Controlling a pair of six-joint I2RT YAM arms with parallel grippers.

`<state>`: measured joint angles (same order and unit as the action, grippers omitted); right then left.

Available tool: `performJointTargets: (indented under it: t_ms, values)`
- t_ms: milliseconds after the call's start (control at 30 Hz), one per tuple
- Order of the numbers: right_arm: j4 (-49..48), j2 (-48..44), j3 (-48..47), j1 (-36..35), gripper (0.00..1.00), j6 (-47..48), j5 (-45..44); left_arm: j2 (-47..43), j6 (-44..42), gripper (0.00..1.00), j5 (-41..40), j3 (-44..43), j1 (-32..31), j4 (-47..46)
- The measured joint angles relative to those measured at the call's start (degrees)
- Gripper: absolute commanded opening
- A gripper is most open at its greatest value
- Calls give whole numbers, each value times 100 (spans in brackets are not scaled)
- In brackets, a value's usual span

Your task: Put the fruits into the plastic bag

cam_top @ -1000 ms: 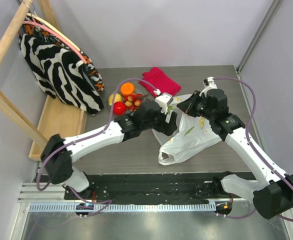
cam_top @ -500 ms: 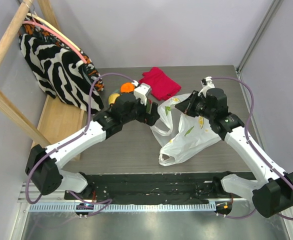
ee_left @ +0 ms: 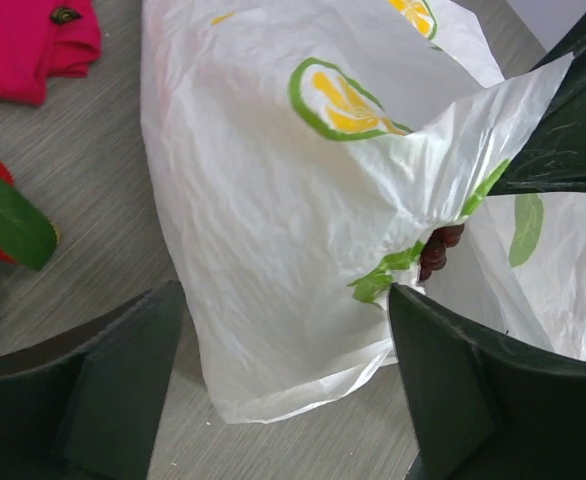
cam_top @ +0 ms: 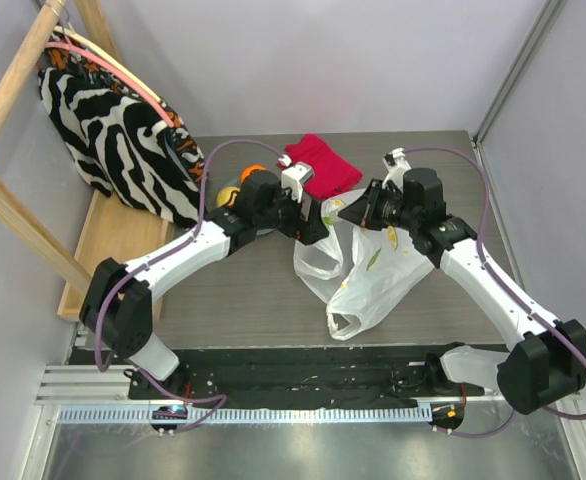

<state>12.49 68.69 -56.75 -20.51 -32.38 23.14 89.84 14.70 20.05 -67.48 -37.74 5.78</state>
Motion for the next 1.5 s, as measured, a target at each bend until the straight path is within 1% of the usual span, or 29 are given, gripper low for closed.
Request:
performJointTargets:
  t_ms: [33,67,133,167,233,267,333,400,433,467,533,567,633,667,700,767,833,1000,1100,1200,1300,1367,1500]
  values:
    - [-11,57,-39,0,1,39,22,66,9,63,94,-48,13,0]
    - [-15,109,-81,0,1,72,37,144,39,52,175,-101,33,0]
    - [-20,208,-168,28,1,125,48,291,83,40,304,-166,39,0]
    - [-22,275,-236,44,1,166,52,328,109,25,354,-168,44,2]
    - [-24,450,-413,76,1,262,52,389,177,10,433,-168,44,17]
    - [-22,529,-492,90,1,308,46,402,201,0,463,-168,44,17]
    - [9,798,-754,114,3,452,9,402,308,0,494,-170,44,-7]
    - [133,1069,-1047,118,14,575,-57,402,437,0,505,-173,42,-55]
    - [229,1237,-1250,118,20,634,-83,402,553,0,503,-173,39,-114]
    - [348,1403,-1469,118,34,688,-107,402,610,0,492,-175,42,-142]
    - [531,1703,-1937,118,46,774,-173,402,909,0,334,-181,42,-205]
    - [619,1794,-2149,127,57,824,-208,402,1060,0,225,-181,42,-212]
    - [758,1836,-2422,129,68,866,-260,402,1335,0,-2,-181,42,-214]
    - [831,1808,-2527,129,76,885,-297,402,1480,0,-136,-181,42,-205]
    - [881,1718,-2581,136,82,925,-334,404,1576,0,-260,-190,42,-179]
    - [1047,1478,-2557,142,86,966,-413,442,1757,0,-450,-254,42,-81]
    - [1285,1054,-2380,146,87,1029,-511,522,1851,0,-588,-367,42,2]
    - [2022,-225,-1569,94,90,1193,-883,658,2052,0,-763,-472,44,101]
    - [2769,-876,-1062,-195,90,1204,-1309,710,2133,0,-807,-546,57,208]
    - [3377,-1318,-798,-446,91,1099,-1655,743,2151,0,-813,-645,63,249]
    - [3928,-1718,-710,-540,90,938,-1906,787,2188,0,-820,-739,72,275]
    - [4207,-1952,-664,-575,88,833,-1998,815,2216,0,-828,-767,74,282]
    - [4631,-2184,-442,-603,84,710,-1987,933,2236,0,-831,-863,79,315]
